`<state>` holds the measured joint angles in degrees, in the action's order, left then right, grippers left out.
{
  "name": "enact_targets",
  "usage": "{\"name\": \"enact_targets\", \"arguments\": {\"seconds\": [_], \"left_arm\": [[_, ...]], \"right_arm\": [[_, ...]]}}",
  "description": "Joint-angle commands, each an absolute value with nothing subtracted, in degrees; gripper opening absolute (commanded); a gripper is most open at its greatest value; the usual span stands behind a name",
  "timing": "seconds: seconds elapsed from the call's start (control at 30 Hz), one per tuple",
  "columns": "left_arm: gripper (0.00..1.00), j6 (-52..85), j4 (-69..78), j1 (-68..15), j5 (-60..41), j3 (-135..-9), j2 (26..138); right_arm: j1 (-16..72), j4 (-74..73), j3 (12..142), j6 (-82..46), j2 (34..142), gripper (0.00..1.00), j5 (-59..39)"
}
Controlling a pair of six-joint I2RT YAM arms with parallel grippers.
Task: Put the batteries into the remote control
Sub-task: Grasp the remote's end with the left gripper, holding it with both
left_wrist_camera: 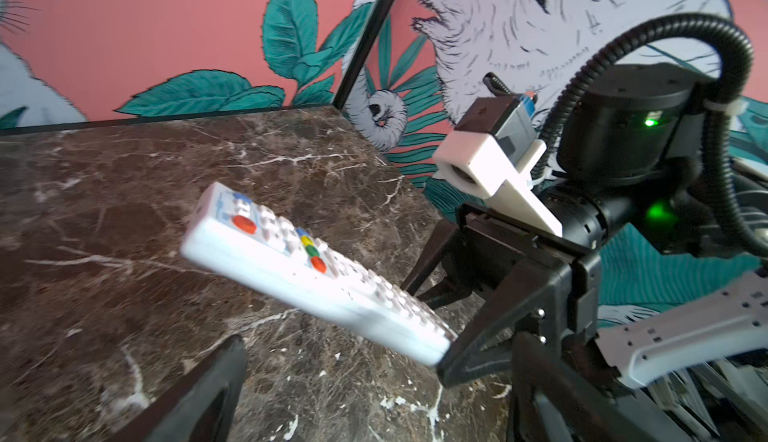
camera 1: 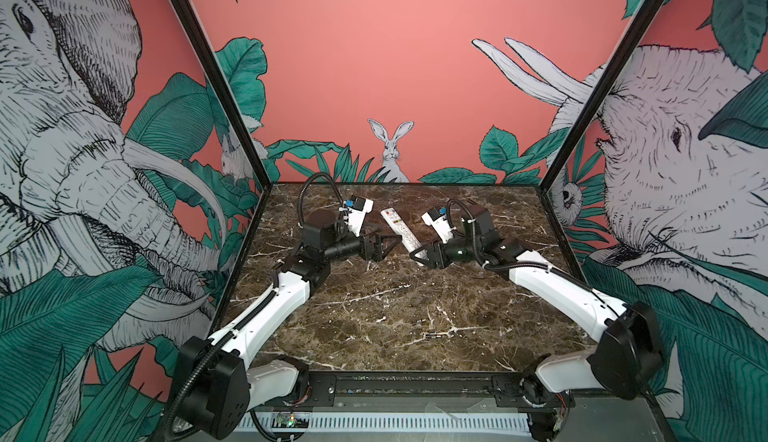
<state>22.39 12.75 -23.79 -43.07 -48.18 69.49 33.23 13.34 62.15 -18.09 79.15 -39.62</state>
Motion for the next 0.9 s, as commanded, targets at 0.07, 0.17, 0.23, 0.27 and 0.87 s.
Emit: {"name": "enact_targets", "arguments": {"seconds": [0.07,0.17,0.23,0.27,0.87], "left_arm": [[1.00,26.6,23.6,-23.5,-50.2,-48.1,70.4],[1.00,29.9,30.6,-23.5,-53.0,-47.1,70.7],[1.00,30.7,32.5,-23.5,-54.6,-47.4,70.8],[1.00,30.5,32.2,-23.5,-55.4,-47.7,70.8],[0.93,35.6,41.0,-23.1,-57.4,-50.0,69.5]], "right_arm": [[32.4,6.4,60.4,-24.0,74.3,0.41,-50.2],[32.4,2.0,58.9,-27.6,73.0,0.41,-53.2],[32.3,-1.2,57.9,-30.2,72.8,0.41,-55.3],[32.1,-4.0,57.1,-32.4,72.9,0.40,-56.7],[31.6,-35.1,50.8,-54.8,75.2,0.37,-68.1]]}}
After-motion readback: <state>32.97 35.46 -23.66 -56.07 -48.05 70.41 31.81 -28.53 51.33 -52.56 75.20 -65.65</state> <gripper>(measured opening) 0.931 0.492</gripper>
